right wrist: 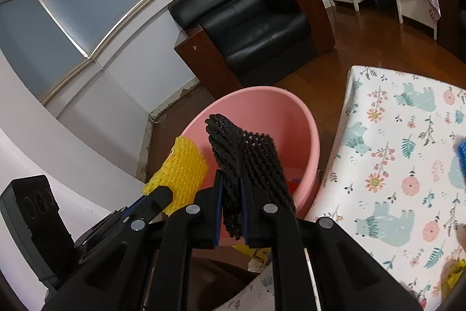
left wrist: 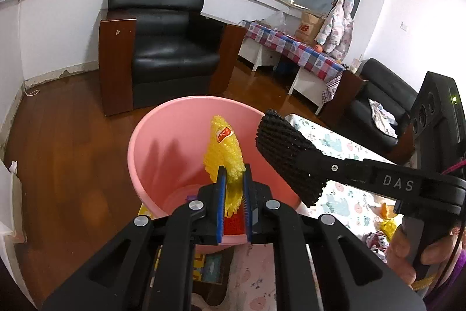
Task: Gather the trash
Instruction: 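Carry the yellow and black mesh to the pink bin and release both, then move both grippers back to the table toward the crumpled wrappers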
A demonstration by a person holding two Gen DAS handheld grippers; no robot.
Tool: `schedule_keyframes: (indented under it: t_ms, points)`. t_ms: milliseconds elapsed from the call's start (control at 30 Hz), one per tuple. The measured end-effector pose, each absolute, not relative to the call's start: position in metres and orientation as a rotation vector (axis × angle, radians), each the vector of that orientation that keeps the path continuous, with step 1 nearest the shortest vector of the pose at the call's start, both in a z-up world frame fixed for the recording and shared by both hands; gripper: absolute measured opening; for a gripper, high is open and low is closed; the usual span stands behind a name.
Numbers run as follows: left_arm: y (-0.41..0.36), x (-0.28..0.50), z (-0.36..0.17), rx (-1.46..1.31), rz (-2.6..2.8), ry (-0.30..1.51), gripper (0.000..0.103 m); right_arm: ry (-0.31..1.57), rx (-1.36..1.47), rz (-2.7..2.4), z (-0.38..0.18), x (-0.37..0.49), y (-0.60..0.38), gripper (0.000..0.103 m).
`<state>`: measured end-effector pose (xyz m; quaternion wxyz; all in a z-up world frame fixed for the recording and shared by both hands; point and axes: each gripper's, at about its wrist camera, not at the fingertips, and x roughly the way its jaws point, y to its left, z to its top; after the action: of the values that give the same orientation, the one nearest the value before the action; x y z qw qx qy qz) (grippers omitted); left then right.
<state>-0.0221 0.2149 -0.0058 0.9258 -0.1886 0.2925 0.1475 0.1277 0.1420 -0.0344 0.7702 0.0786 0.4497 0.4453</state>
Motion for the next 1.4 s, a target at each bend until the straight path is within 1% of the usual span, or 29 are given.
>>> schedule_keyframes:
  t_ms: [33,100,133,167,200,233,267,400,500,667,1100,1400]
  points:
    - [0.215,-0.021,-0.007,-0.381,0.309,0.606,0.012,0.977,0.171,0.966,-0.036,0.128,0.144,0.011]
    - [0.216,-0.020,-0.008,-0.369,0.316,0.612,0.020,0.983,0.172,0.965,-0.039,0.129,0.146,0.012]
    - [0.215,-0.020,-0.008,-0.364,0.317,0.609,0.030,0.986,0.175,0.965,-0.040,0.130,0.147,0.015]
    - [0.215,-0.020,-0.008,-0.364,0.314,0.607,0.037,0.988,0.174,0.961,-0.041,0.131,0.148,0.020]
    - [0.215,-0.020,-0.008,-0.365,0.310,0.604,0.039,0.987,0.175,0.957,-0.041,0.131,0.149,0.024]
    - [0.215,-0.021,-0.009,-0.368,0.305,0.600,0.041,0.984,0.179,0.954,-0.042,0.132,0.149,0.032]
    - [0.215,-0.022,-0.009,-0.362,0.304,0.598,0.042,0.981,0.182,0.952,-0.042,0.132,0.148,0.035]
    - [0.217,-0.023,-0.010,-0.362,0.303,0.599,0.042,0.972,0.183,0.955,-0.040,0.133,0.145,0.035]
    - [0.217,-0.024,-0.011,-0.364,0.302,0.598,0.042,0.964,0.186,0.957,-0.036,0.132,0.139,0.038]
    - [0.214,-0.024,-0.010,-0.363,0.304,0.596,0.042,0.944,0.181,0.959,-0.029,0.130,0.133,0.047]
    - [0.195,-0.035,0.005,-0.342,0.269,0.567,0.042,0.860,0.116,0.969,-0.005,0.107,0.110,0.048]
    - [0.167,-0.035,0.009,-0.341,0.214,0.583,0.042,0.818,0.057,0.918,0.000,0.078,0.060,0.048]
